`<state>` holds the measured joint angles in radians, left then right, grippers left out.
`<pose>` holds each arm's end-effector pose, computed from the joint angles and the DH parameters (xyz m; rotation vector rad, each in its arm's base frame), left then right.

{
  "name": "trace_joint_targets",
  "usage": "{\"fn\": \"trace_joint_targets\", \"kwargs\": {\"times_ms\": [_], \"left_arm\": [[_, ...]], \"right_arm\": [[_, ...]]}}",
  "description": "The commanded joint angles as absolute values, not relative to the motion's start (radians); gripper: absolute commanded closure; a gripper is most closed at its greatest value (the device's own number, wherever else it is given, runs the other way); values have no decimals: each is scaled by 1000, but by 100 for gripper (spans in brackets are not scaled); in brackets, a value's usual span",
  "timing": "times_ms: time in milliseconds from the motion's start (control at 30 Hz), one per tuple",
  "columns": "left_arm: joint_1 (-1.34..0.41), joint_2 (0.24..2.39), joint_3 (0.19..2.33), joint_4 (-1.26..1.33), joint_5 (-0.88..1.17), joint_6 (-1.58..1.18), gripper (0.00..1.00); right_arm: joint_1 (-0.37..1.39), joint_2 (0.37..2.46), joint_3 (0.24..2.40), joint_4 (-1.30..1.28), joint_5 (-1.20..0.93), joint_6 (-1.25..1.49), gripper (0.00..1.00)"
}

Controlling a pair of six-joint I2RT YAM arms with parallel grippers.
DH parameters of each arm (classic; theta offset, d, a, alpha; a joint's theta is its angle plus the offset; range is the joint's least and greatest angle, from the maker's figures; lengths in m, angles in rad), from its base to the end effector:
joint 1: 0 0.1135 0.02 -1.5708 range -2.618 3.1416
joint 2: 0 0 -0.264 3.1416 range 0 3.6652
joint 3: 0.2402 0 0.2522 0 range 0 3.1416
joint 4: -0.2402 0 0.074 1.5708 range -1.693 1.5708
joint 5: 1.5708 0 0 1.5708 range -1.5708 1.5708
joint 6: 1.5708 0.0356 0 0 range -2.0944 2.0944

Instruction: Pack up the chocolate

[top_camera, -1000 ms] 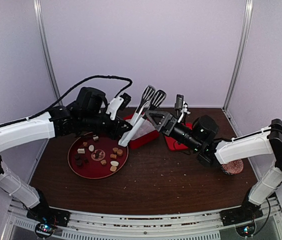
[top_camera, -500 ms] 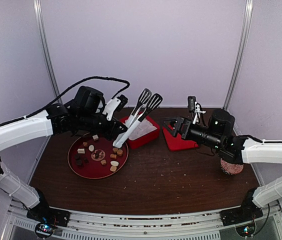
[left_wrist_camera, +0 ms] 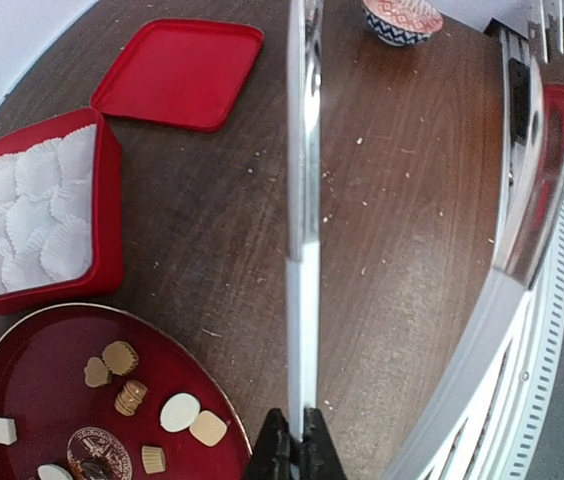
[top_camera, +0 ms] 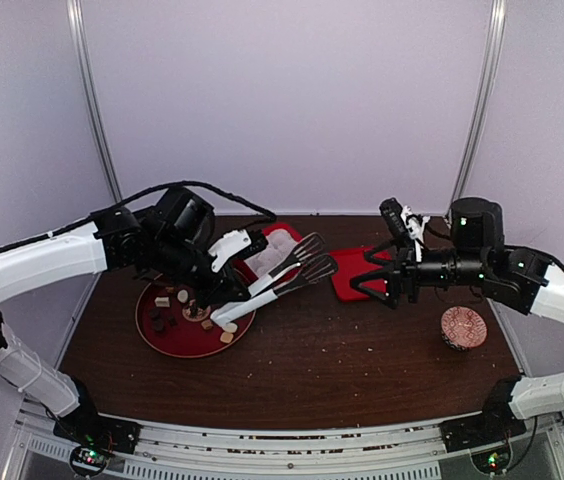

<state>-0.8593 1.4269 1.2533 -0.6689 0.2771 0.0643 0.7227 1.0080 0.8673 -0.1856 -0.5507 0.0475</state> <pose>0.1923 -0.2380 0.3108 1.2266 2.1679 -0.6868 0.1594 0.1654 0.3284 -1.0161 1.7046 1.0334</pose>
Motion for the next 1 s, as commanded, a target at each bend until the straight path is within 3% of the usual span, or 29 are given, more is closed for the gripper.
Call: {"fn": "trace_joint_targets", "kwargs": {"times_ms": [0, 267, 567, 700, 800, 867, 900, 967], "left_arm": [[-879, 1442, 1299, -710, 338, 141, 100], [-928, 1490, 1337, -733, 358, 156, 100], [-957, 1489, 1339, -720, 363, 164, 100], [-957, 1458, 1320, -681, 382, 157, 100], [-957, 1419, 1289, -619, 393, 136, 100], [-957, 1383, 1259, -572, 400, 112, 82], [-957, 1365, 1244, -552, 406, 100, 64], [-957, 1324, 1209, -498, 415, 68, 37]], "right_arm": [[764, 1005, 916, -363, -642, -129, 16], [871, 1046, 971, -422, -609, -164, 29], [919, 1073, 997, -414, -634, -158, 69], [926, 1073, 996, -414, -622, -156, 99], [931, 1057, 989, -405, -610, -155, 100], [935, 1038, 982, -395, -603, -159, 100], [939, 1028, 980, -394, -604, -162, 100], [945, 1011, 979, -398, -605, -169, 100]]}}
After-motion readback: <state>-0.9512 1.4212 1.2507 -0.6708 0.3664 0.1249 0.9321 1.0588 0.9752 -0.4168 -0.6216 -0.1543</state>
